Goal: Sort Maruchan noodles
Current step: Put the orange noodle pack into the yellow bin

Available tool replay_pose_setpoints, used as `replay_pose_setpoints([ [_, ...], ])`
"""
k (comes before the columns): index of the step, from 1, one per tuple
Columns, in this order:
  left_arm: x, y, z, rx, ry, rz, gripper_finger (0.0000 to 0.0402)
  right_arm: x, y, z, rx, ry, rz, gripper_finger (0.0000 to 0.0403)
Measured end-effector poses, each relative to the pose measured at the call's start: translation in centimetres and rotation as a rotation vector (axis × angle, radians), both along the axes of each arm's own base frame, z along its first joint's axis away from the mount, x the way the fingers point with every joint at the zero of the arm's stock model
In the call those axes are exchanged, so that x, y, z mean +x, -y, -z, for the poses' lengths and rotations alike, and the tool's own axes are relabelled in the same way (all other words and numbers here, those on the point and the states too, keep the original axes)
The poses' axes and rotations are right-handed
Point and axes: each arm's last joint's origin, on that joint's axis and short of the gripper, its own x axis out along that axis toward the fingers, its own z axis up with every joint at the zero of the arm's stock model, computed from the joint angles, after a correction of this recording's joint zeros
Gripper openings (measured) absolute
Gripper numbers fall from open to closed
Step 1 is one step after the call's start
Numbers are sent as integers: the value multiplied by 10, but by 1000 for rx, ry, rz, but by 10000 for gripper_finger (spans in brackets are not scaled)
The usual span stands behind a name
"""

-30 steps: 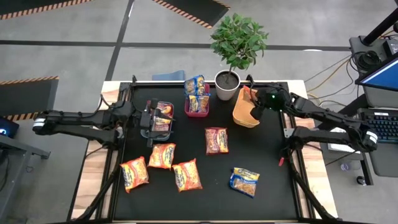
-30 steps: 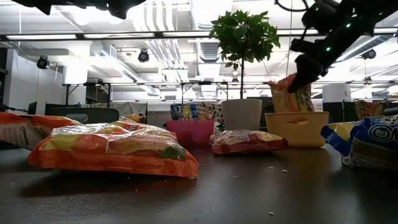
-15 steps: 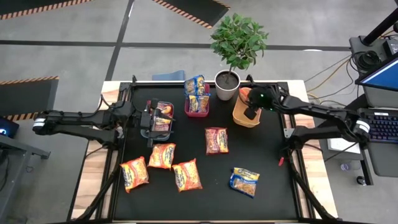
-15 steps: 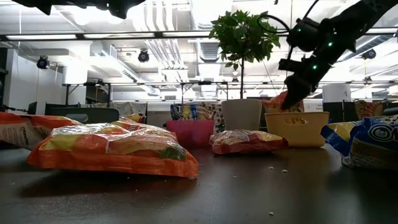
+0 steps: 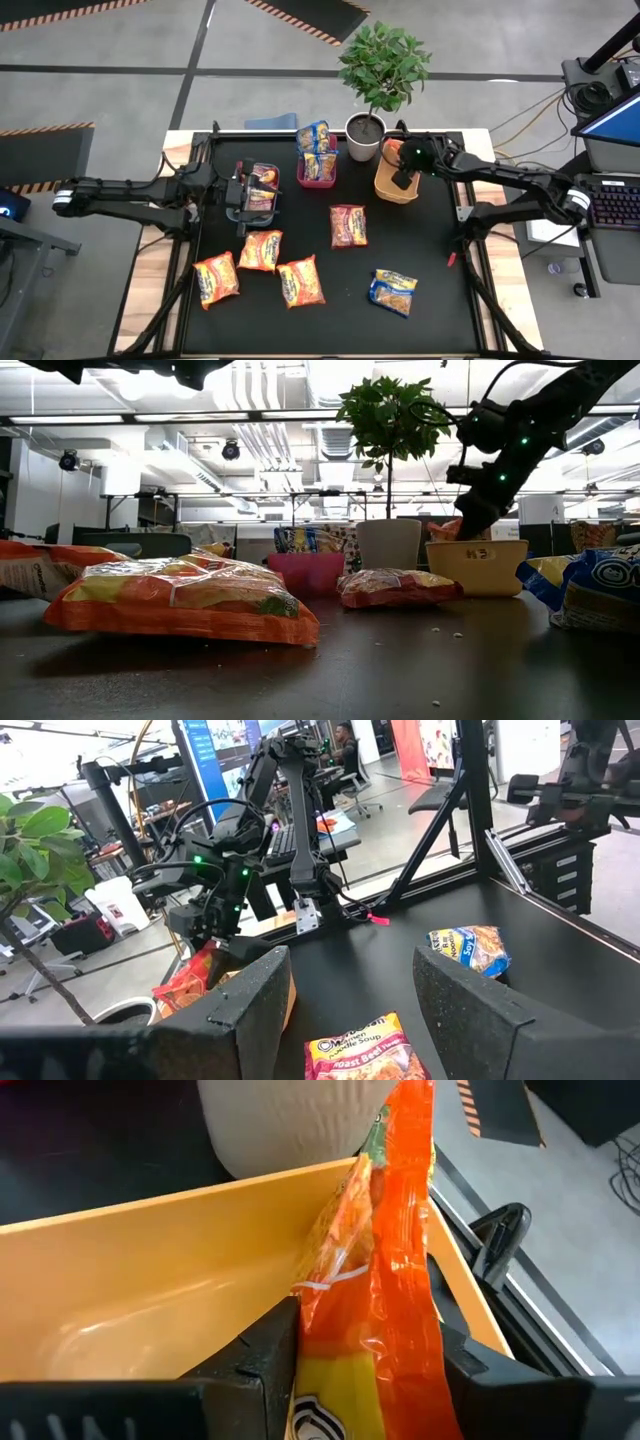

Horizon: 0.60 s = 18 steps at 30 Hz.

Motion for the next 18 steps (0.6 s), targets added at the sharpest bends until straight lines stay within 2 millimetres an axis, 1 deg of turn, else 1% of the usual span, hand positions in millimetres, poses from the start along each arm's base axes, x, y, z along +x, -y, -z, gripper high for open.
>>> replay_pose_setpoints([
  [14, 0, 0, 0, 0, -1, 0, 196, -3, 2, -1, -31, -17, 65, 197],
  [18, 0, 0, 0, 0, -1, 0, 196, -3, 2, -1, -41, -31, 72, 205],
])
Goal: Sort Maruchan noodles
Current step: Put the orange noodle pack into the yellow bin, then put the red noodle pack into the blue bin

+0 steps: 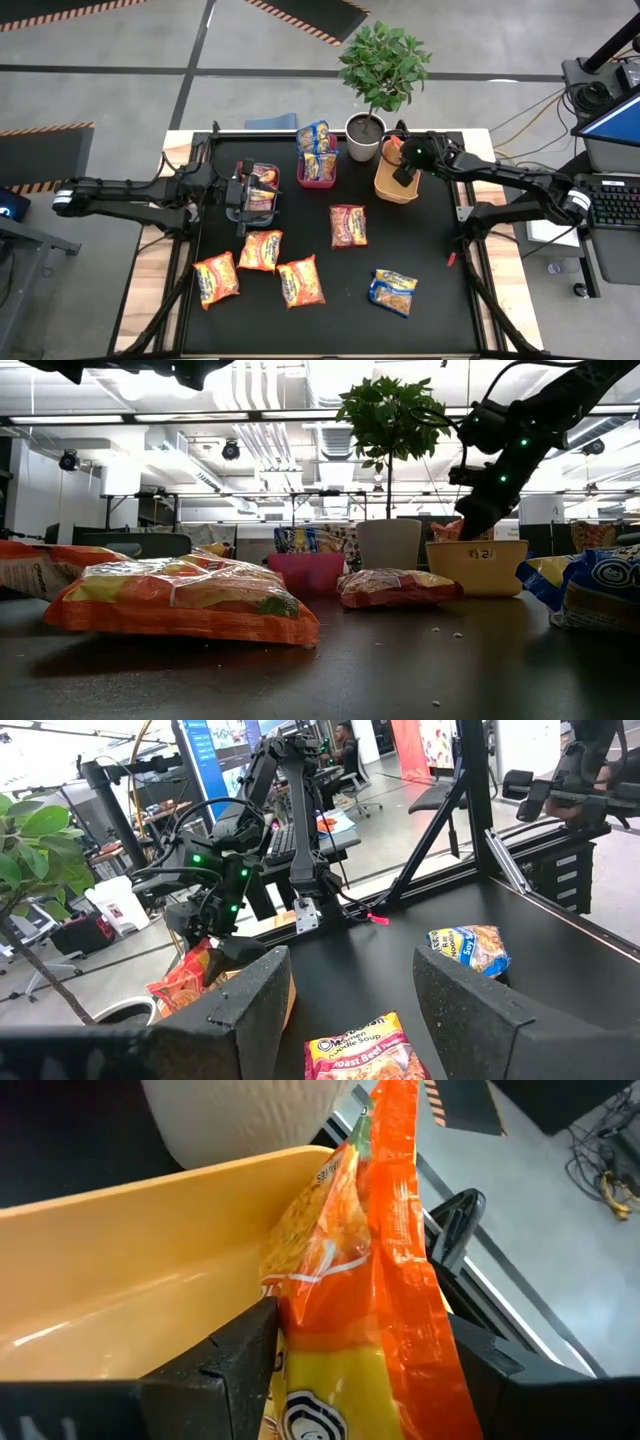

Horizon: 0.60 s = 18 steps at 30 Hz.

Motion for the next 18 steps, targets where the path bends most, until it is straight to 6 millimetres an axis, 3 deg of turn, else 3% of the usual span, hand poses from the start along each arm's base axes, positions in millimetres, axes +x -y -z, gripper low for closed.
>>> replay_pose_setpoints([
  [7, 0, 0, 0, 0, 0, 0, 196, -1, 2, -2, -48, -43, 40, 206],
  [18, 0, 0, 0, 0, 0, -1, 196, 6, 9, -30, -134, -26, 82, 206],
])
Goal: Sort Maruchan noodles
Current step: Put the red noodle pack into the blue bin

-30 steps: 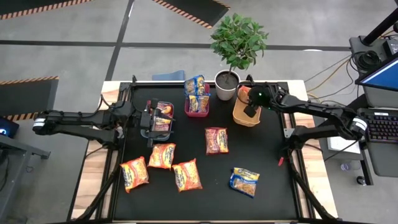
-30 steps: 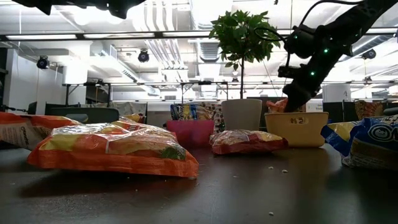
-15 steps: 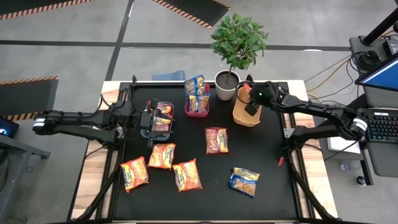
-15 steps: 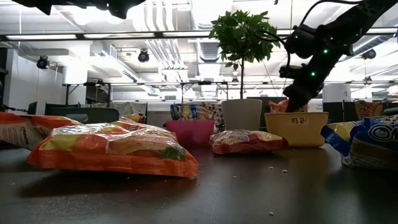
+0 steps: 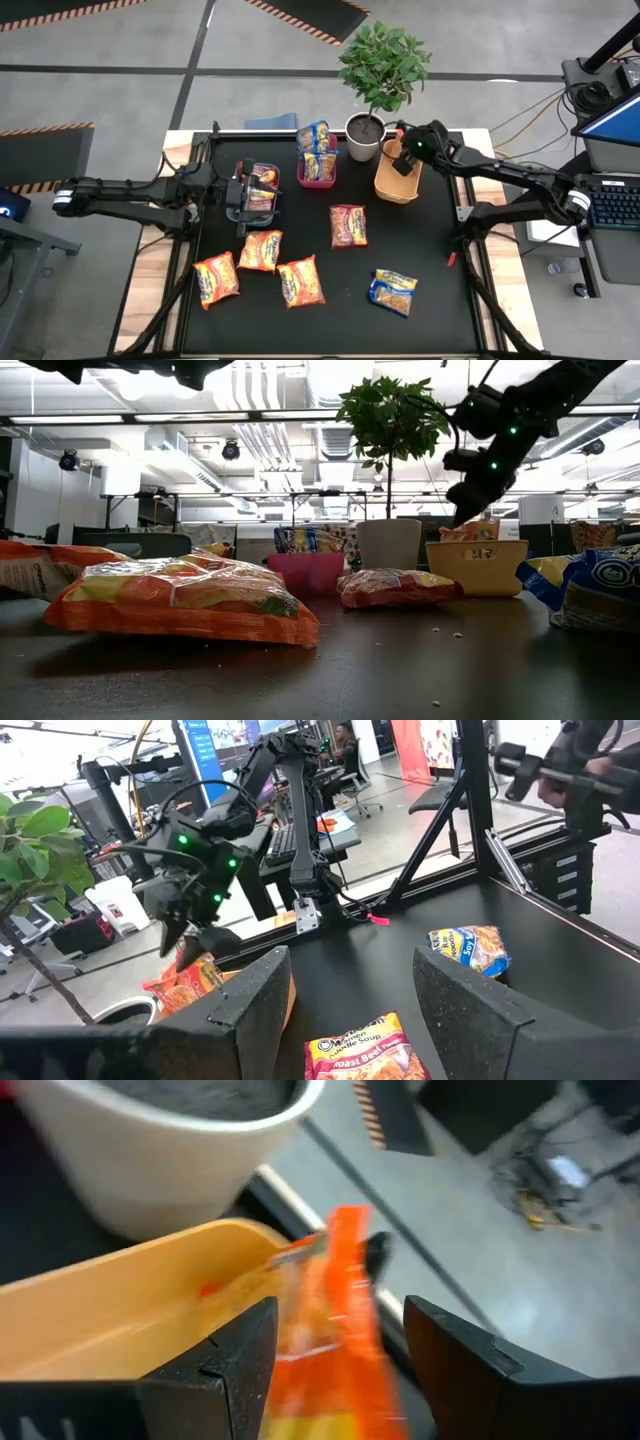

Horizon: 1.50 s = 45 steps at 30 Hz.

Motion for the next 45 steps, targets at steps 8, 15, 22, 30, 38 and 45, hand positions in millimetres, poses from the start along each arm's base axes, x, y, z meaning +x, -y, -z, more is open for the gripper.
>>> replay_pose_setpoints([
  [8, 0, 0, 3, -17, -24, -2, 196, 5, 0, -34, 18, 50, 69, 206],
  [15, 0, 0, 4, -35, -37, -3, 196, 18, -17, -69, 59, 144, 51, 206],
  [22, 0, 0, 4, -54, -39, -5, 196, 40, -54, -90, 120, 296, -42, 206],
  [30, 0, 0, 10, -85, -62, -8, 196, 56, -108, -75, 306, 373, -190, 206],
  [38, 4, 0, 14, -120, -74, -12, 196, 64, -155, -59, 534, 480, -312, 197],
  [45, 27, -1, 28, -162, -121, -18, 196, 82, -181, -43, 637, 502, -306, 173],
])
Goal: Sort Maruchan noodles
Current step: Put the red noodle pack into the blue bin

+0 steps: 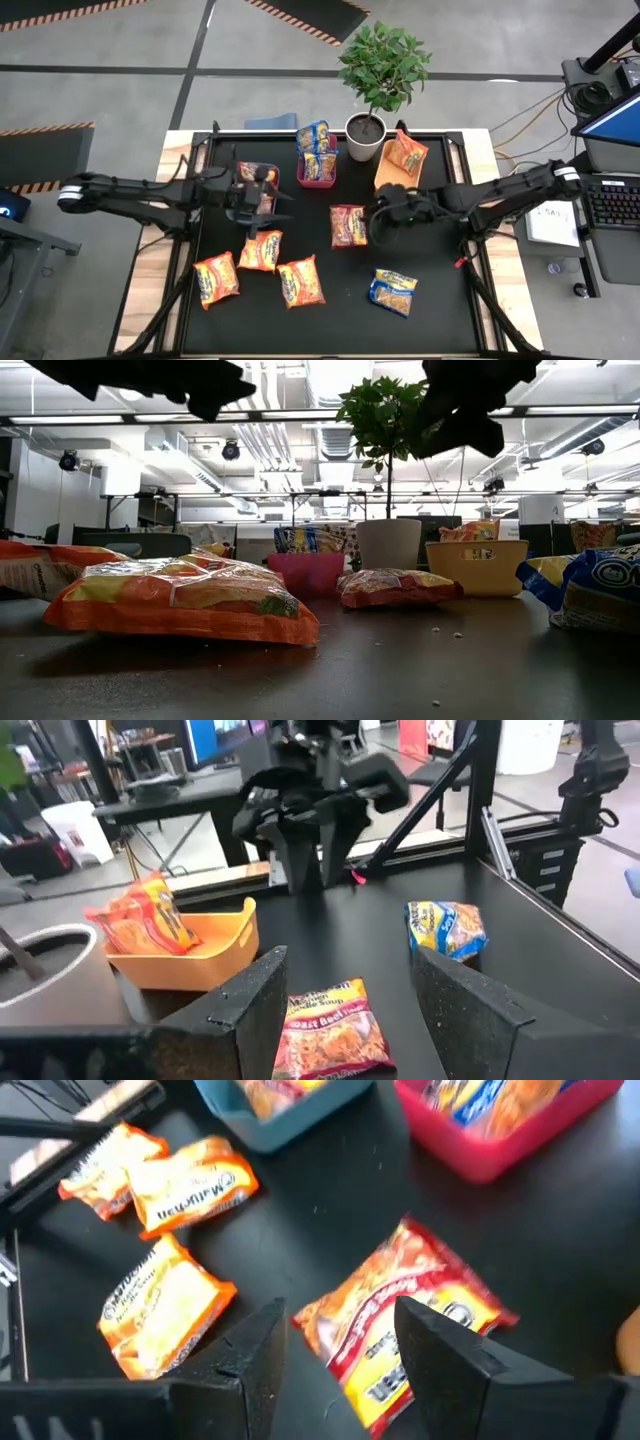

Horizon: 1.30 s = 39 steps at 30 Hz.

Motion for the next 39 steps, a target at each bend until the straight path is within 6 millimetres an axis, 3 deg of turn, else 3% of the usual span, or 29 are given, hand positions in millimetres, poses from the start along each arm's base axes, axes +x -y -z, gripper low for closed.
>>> replay_pose_setpoints([
  [7, 23, -1, 22, -59, -77, -10, 196, 20, -10, 36, 85, -121, 57, 164],
  [19, 53, -3, 61, -255, -201, -63, 196, 43, -15, 94, 72, -322, 105, 135],
  [33, 86, -5, 97, -569, -146, -124, 196, 50, -19, 125, 93, -433, 94, 59],
  [39, 97, -11, 116, -664, -136, -201, 213, 49, -20, 125, 90, -437, 88, 54],
])
